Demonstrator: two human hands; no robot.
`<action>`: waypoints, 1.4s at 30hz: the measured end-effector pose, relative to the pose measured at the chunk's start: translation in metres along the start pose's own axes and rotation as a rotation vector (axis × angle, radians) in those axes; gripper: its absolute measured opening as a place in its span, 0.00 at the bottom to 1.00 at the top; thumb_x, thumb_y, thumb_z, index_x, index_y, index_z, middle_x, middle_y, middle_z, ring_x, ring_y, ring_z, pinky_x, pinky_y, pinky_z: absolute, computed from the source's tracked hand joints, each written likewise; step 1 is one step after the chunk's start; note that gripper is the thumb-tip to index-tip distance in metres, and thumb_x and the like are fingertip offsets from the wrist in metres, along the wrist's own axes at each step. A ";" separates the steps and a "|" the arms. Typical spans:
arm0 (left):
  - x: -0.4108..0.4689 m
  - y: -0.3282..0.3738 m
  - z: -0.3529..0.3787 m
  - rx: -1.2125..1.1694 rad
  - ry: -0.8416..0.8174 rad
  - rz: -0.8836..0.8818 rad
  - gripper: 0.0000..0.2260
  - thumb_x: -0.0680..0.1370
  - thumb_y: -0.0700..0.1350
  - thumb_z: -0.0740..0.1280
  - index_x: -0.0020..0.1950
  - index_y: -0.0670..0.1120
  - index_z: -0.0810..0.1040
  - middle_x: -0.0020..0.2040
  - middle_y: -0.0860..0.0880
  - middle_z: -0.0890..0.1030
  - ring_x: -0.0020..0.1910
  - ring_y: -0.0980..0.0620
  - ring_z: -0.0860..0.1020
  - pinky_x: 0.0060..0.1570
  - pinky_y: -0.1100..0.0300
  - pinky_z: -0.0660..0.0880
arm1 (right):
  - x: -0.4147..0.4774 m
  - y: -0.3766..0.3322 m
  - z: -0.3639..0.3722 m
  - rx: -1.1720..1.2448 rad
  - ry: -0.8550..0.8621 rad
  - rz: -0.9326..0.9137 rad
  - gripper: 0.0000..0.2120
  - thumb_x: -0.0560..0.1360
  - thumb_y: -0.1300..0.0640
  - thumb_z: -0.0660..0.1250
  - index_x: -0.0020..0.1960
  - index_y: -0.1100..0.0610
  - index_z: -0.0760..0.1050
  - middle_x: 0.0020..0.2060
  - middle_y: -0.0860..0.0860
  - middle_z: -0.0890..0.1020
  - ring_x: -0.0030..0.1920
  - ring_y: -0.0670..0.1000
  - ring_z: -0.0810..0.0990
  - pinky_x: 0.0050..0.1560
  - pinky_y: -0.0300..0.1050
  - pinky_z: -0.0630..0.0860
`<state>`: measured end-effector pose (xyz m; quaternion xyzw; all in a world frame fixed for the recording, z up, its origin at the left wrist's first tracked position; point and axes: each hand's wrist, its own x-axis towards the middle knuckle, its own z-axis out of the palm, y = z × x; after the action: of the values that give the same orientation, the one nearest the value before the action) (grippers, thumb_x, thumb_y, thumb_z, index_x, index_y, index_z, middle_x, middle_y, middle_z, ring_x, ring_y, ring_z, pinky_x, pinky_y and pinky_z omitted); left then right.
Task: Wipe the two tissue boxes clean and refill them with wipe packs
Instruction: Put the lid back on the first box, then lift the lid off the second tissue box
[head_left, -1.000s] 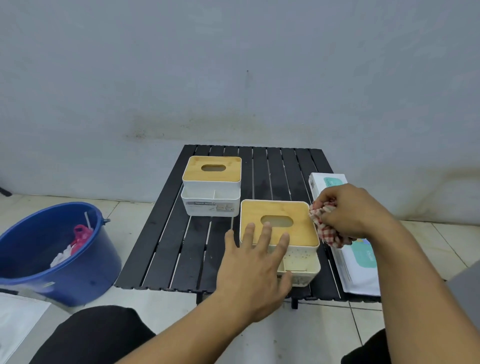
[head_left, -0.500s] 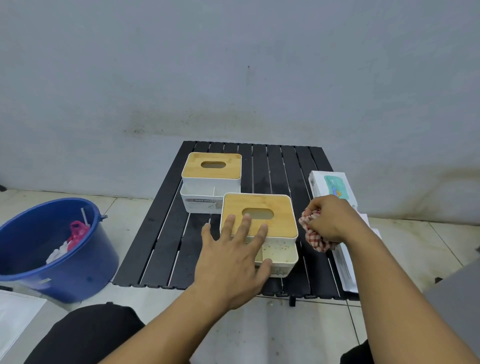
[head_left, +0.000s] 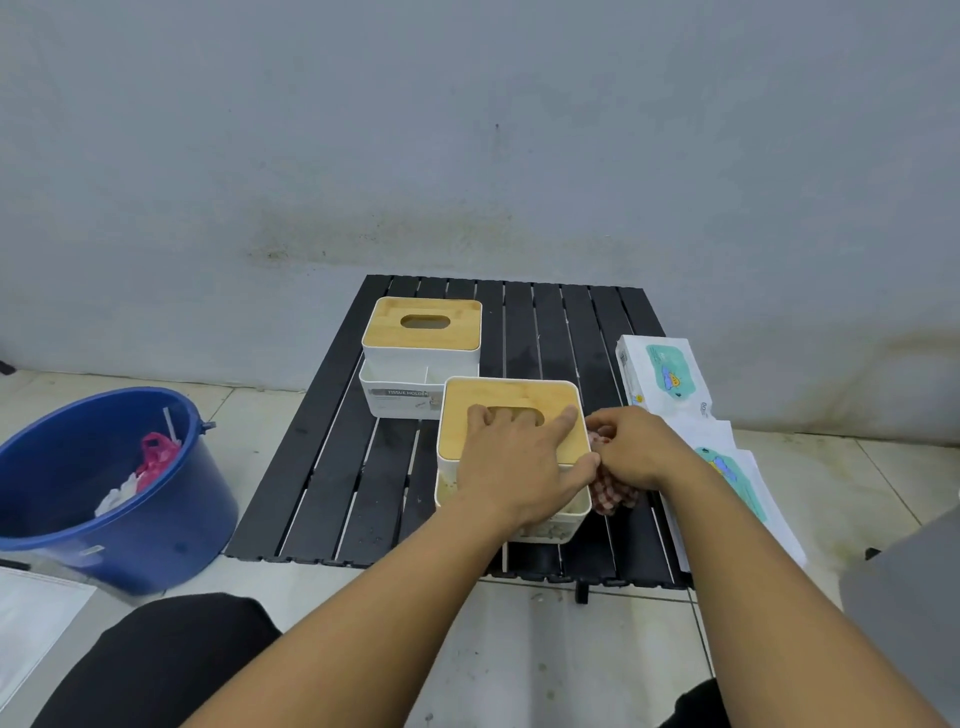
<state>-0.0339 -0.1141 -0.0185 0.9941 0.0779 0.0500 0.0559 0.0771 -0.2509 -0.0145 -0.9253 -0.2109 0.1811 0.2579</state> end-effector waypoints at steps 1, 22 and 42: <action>0.002 0.000 0.001 -0.004 0.003 -0.009 0.30 0.79 0.71 0.49 0.78 0.61 0.65 0.58 0.47 0.83 0.57 0.42 0.78 0.58 0.43 0.62 | 0.001 0.001 0.000 -0.003 0.001 0.003 0.15 0.78 0.57 0.67 0.63 0.47 0.80 0.57 0.49 0.84 0.56 0.52 0.81 0.58 0.50 0.79; 0.005 -0.051 -0.096 -0.519 0.181 -0.277 0.31 0.87 0.55 0.56 0.85 0.50 0.44 0.72 0.43 0.73 0.70 0.41 0.71 0.67 0.41 0.68 | 0.003 0.002 0.003 -0.068 0.007 0.025 0.15 0.79 0.54 0.67 0.64 0.47 0.80 0.61 0.50 0.82 0.59 0.54 0.80 0.61 0.51 0.78; -0.015 -0.134 0.000 -0.338 -0.217 -0.661 0.26 0.79 0.58 0.72 0.69 0.44 0.70 0.63 0.44 0.80 0.53 0.45 0.78 0.46 0.53 0.75 | 0.000 -0.001 0.007 -0.158 -0.024 0.042 0.18 0.76 0.58 0.70 0.66 0.47 0.78 0.61 0.52 0.82 0.59 0.56 0.79 0.58 0.50 0.77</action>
<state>-0.0690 0.0148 -0.0360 0.8918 0.3784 -0.0639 0.2398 0.0733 -0.2473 -0.0197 -0.9448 -0.2080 0.1802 0.1776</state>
